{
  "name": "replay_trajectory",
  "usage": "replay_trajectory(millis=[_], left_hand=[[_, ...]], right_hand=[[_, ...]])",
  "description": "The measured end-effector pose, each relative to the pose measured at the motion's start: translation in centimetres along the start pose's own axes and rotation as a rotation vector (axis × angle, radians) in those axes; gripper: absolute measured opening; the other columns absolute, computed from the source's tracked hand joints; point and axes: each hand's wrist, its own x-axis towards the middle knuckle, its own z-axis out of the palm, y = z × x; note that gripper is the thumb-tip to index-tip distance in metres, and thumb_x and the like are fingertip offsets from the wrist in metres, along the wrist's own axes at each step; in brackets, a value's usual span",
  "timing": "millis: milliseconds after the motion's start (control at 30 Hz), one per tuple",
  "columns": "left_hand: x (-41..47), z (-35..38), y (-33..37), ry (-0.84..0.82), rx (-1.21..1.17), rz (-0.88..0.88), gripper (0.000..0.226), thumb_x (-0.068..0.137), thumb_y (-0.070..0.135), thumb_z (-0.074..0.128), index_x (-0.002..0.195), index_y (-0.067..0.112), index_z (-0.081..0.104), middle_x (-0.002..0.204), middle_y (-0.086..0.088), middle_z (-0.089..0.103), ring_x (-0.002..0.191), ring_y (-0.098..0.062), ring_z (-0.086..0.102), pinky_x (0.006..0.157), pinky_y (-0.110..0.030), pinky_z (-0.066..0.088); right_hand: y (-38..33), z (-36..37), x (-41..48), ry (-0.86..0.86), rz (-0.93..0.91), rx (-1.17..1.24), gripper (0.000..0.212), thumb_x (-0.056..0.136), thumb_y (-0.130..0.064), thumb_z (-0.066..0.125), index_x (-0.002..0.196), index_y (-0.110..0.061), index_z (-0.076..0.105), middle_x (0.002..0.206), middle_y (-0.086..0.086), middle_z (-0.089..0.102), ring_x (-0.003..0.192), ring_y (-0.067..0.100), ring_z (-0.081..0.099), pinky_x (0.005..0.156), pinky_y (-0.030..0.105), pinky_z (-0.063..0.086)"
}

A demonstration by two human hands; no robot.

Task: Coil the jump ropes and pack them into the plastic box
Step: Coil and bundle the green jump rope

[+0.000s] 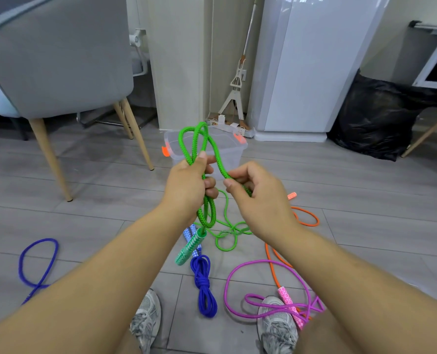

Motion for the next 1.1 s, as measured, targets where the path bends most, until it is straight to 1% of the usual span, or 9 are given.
replay_trajectory(millis=[133,200,333,433,567,667,767,900,1100], left_hand=[[0.0,-0.1,0.2,0.01,-0.048,-0.014,0.029,0.101,0.026,0.04,0.091,0.005,0.058,0.076,-0.003,0.039,0.045,-0.007,0.03,0.043,-0.02,0.028],[-0.2,0.0,0.4,-0.012,-0.054,-0.015,0.028,0.101,0.025,0.041,0.094,0.003,0.058,0.072,-0.002,0.044,0.043,-0.006,0.033,0.042,-0.02,0.029],[-0.5,0.3,0.3,-0.045,0.088,0.028,0.021,0.099,0.02,0.045,0.09,0.009,0.061,0.042,0.009,0.044,0.036,-0.004,0.038,0.042,-0.02,0.032],[-0.1,0.0,0.4,-0.024,0.126,0.045,0.021,0.098,0.018,0.046,0.084,0.012,0.06,0.057,0.0,0.033,0.05,-0.01,0.03,0.041,-0.019,0.031],[0.3,-0.4,0.6,-0.005,0.139,0.058,0.023,0.1,0.017,0.041,0.081,0.013,0.052,0.077,-0.003,0.062,0.061,-0.01,0.043,0.047,-0.022,0.032],[0.5,-0.9,1.0,-0.005,0.125,0.065,0.025,0.102,0.022,0.036,0.08,0.016,0.047,0.072,0.003,0.072,0.069,-0.01,0.062,0.057,-0.025,0.044],[0.5,-1.1,1.2,-0.042,0.026,0.066,0.026,0.103,0.021,0.032,0.081,0.014,0.044,0.057,0.0,0.067,0.069,-0.019,0.068,0.069,-0.036,0.057],[0.6,-1.5,1.3,-0.065,-0.103,0.04,0.026,0.103,0.022,0.034,0.08,0.012,0.042,0.047,0.003,0.043,0.041,-0.014,0.048,0.058,-0.038,0.058],[1.2,-2.2,1.9,0.038,-0.13,0.074,0.03,0.103,0.025,0.035,0.074,0.017,0.037,0.047,0.007,0.032,0.04,-0.01,0.029,0.044,-0.024,0.042]], right_hand=[[-0.1,0.1,-0.3,0.011,0.018,0.038,0.024,0.088,-0.015,0.061,0.079,-0.034,0.049,0.077,-0.012,0.06,0.078,0.01,0.06,0.067,0.018,0.045],[-0.5,0.2,-0.6,-0.043,0.007,0.052,0.024,0.088,-0.013,0.061,0.079,-0.033,0.05,0.07,-0.018,0.061,0.069,-0.002,0.057,0.063,0.012,0.041],[-0.7,0.3,-0.8,-0.128,-0.021,0.111,0.014,0.088,-0.004,0.06,0.084,-0.018,0.057,0.059,-0.03,0.06,0.063,-0.017,0.055,0.061,0.002,0.037],[-0.5,0.3,-0.6,-0.126,-0.018,0.074,0.008,0.088,-0.008,0.061,0.089,-0.015,0.06,0.061,-0.025,0.061,0.062,-0.008,0.055,0.06,0.008,0.039],[0.5,0.1,-0.3,-0.173,0.057,0.004,0.008,0.089,-0.014,0.059,0.093,-0.021,0.057,0.077,-0.013,0.059,0.066,0.009,0.057,0.068,0.025,0.046],[1.8,-0.5,-0.1,-0.22,0.108,0.005,0.015,0.091,-0.017,0.057,0.08,-0.027,0.053,0.069,-0.007,0.062,0.055,0.001,0.052,0.065,0.031,0.046],[3.2,-1.9,-0.1,-0.287,0.121,-0.137,0.015,0.092,-0.025,0.054,0.079,-0.02,0.059,0.061,-0.006,0.06,0.055,0.005,0.05,0.062,0.028,0.043],[5.7,-4.2,-0.4,-0.44,0.168,-0.331,0.022,0.095,-0.03,0.048,0.081,-0.023,0.063,0.058,-0.007,0.055,0.056,0.001,0.05,0.057,0.017,0.038],[8.8,-6.8,-1.3,-0.492,0.26,-0.508,0.027,0.097,-0.03,0.044,0.071,-0.032,0.05,0.063,-0.004,0.058,0.059,0.007,0.051,0.063,0.025,0.039]])
